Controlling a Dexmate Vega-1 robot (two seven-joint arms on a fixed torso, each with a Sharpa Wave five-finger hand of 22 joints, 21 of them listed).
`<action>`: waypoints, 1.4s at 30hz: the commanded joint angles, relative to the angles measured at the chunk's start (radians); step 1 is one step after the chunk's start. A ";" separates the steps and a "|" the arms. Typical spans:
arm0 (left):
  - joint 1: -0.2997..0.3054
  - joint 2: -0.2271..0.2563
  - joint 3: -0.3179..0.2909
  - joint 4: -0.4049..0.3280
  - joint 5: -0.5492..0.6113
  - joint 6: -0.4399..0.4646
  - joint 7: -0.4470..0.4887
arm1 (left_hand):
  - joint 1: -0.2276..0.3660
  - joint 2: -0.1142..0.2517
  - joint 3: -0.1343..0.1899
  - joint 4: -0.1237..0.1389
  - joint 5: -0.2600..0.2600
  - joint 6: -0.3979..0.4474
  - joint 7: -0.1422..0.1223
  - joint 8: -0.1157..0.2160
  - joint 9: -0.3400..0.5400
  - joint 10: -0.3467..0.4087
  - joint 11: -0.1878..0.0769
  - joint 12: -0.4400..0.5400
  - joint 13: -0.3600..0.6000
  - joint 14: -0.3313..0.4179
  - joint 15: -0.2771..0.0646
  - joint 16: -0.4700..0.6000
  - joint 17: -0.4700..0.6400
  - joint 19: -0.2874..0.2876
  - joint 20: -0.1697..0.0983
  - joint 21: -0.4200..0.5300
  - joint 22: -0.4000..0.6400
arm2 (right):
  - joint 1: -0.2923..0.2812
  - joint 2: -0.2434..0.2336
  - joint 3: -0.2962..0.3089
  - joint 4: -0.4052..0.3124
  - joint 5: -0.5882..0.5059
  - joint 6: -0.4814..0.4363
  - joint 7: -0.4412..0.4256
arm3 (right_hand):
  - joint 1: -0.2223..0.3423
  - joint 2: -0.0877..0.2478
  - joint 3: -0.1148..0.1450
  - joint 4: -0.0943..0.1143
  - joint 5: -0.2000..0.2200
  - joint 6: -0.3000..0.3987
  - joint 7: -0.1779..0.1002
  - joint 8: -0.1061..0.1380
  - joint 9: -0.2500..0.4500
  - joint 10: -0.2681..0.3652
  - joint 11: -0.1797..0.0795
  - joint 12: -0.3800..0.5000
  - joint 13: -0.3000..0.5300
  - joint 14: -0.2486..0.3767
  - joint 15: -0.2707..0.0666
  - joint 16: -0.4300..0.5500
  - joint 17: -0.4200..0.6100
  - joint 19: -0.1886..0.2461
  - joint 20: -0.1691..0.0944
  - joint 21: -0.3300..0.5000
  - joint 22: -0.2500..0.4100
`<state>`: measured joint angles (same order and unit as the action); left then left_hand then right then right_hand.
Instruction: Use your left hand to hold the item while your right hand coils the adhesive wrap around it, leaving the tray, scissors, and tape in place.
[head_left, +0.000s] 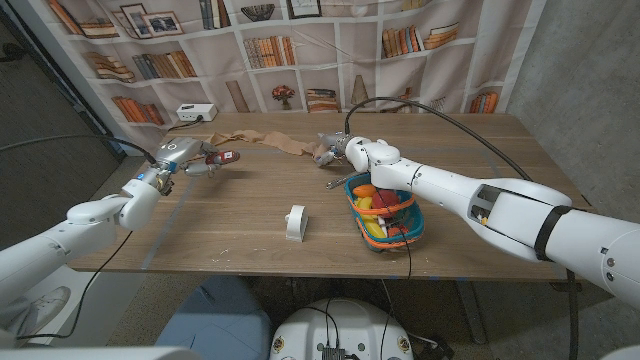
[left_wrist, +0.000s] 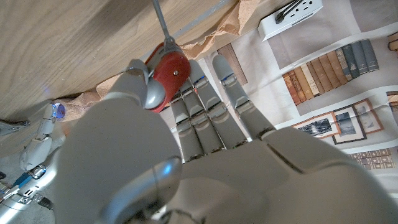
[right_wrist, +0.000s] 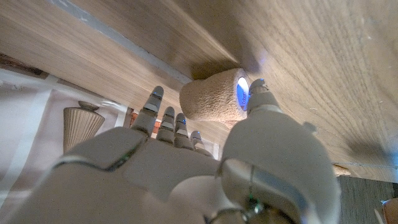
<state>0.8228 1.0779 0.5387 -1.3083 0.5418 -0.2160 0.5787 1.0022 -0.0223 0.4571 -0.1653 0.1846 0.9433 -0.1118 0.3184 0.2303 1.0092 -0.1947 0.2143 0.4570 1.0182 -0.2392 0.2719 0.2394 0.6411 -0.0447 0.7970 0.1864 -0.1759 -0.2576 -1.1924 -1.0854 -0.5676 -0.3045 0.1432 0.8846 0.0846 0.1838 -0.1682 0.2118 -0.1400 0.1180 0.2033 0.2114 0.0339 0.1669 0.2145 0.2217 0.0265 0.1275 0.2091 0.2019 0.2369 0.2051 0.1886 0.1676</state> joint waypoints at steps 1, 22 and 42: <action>-0.007 -0.004 0.003 0.002 0.006 -0.006 -0.001 | 0.179 0.184 0.006 0.003 0.006 0.037 -0.029 0.007 0.004 0.006 -0.002 0.004 0.002 0.005 -0.001 0.001 0.003 -0.005 -0.001 0.006 -0.001 | 0.002 0.001 -0.007 0.003 0.003 0.003 0.005 | -0.005 0.012 0.004 0.017 0.006 0.011 0.088 0.010 0.005 0.031 -0.003 0.019 0.006 0.017 -0.016 0.013 0.009 -0.001 -0.003 -0.002 0.002; 0.008 0.004 -0.006 -0.003 -0.001 -0.005 0.009 | 0.180 0.184 0.006 0.003 0.005 0.039 -0.032 0.005 0.005 0.005 -0.002 0.003 0.003 0.007 -0.001 0.001 0.004 -0.007 -0.001 0.012 -0.001 | -0.020 -0.003 0.004 -0.020 0.001 -0.009 -0.034 | 0.046 0.047 0.051 0.012 0.039 0.122 0.042 0.036 0.007 0.163 -0.080 0.093 0.039 0.134 -0.096 0.067 0.033 0.065 -0.036 0.014 0.003; 0.012 0.002 -0.008 -0.002 -0.005 -0.005 0.013 | 0.180 0.183 0.005 0.003 0.005 0.041 -0.032 0.004 0.006 0.007 -0.002 0.003 0.002 0.007 -0.001 0.001 0.004 -0.008 -0.001 0.017 -0.002 | -0.075 -0.044 0.063 -0.109 0.018 -0.034 -0.141 | 0.073 0.066 0.079 0.010 0.058 0.224 0.005 0.047 0.012 0.287 -0.124 0.199 0.093 0.240 -0.148 0.135 0.093 0.140 -0.061 0.023 0.005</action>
<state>0.8325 1.0817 0.5325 -1.3110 0.5408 -0.2204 0.5897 1.0060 -0.0236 0.4576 -0.1648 0.1854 0.9446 -0.1132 0.3153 0.2303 1.0088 -0.1944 0.2110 0.4570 1.0182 -0.2393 0.2719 0.2392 0.6376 -0.0483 0.8074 0.1810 -0.2254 -0.2732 -1.1602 -1.1332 -0.5577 -0.3206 0.0434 0.9532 0.1401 0.2571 -0.1585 0.2630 0.0789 0.1181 0.2480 0.2212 0.2984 0.0560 0.4072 0.3082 0.2605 -0.0199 0.3369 0.2899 0.3694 0.1448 0.2042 0.1702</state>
